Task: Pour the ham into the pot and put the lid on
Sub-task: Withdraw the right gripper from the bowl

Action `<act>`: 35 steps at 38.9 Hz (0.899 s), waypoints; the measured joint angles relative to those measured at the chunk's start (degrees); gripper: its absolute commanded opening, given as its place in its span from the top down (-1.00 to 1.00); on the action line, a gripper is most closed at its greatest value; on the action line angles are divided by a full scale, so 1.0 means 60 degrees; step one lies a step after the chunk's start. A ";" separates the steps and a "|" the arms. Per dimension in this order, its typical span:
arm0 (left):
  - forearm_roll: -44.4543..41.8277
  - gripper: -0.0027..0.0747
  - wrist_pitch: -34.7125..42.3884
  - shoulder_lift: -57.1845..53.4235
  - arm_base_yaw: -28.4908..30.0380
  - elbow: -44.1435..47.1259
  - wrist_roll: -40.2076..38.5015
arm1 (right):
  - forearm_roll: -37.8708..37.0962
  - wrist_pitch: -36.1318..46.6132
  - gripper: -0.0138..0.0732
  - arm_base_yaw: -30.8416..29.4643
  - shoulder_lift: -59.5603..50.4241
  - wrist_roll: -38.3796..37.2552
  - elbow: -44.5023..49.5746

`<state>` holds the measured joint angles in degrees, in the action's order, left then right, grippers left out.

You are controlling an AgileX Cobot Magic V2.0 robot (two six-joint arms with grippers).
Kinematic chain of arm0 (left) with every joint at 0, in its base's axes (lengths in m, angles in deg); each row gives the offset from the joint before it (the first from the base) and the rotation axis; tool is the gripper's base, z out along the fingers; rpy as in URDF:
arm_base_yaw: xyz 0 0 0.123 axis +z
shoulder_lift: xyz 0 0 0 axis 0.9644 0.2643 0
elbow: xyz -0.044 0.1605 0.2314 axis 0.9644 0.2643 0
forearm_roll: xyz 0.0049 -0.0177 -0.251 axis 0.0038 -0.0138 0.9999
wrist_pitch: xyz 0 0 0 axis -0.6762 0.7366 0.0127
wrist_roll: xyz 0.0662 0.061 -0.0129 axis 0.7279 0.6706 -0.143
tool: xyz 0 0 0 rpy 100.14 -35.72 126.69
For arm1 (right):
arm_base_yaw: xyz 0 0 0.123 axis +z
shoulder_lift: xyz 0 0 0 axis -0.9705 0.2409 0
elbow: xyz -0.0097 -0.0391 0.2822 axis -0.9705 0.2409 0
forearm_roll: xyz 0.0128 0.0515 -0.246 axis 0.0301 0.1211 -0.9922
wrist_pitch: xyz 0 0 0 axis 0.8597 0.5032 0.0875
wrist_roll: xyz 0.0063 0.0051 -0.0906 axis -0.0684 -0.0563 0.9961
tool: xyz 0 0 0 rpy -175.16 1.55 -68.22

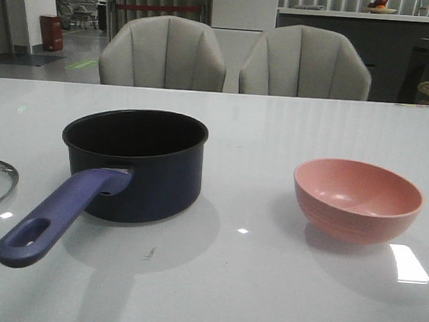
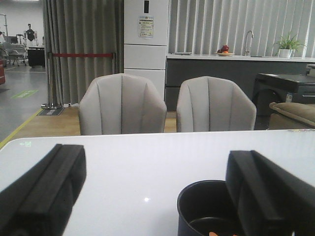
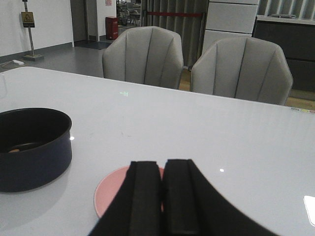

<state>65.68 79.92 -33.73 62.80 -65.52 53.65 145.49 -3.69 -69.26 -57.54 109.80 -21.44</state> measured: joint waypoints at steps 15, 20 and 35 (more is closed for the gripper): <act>0.0169 -0.68 -0.1642 0.1010 0.0133 -0.1151 0.0000 | 0.0000 0.0000 0.34 0.0000 0.0000 0.0000 0.0000; 0.0186 -0.70 -0.2680 0.2109 0.0363 -0.2222 0.0000 | 0.0000 0.0000 0.34 0.0000 0.0000 0.0000 0.0000; 0.1333 -0.69 -0.4937 0.5375 0.2280 -0.4581 0.0000 | 0.0000 0.0000 0.34 0.0000 0.0000 0.0000 0.0000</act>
<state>73.68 50.29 -1.48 76.48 -93.01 53.65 145.49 -3.69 -69.26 -57.54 109.80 -21.44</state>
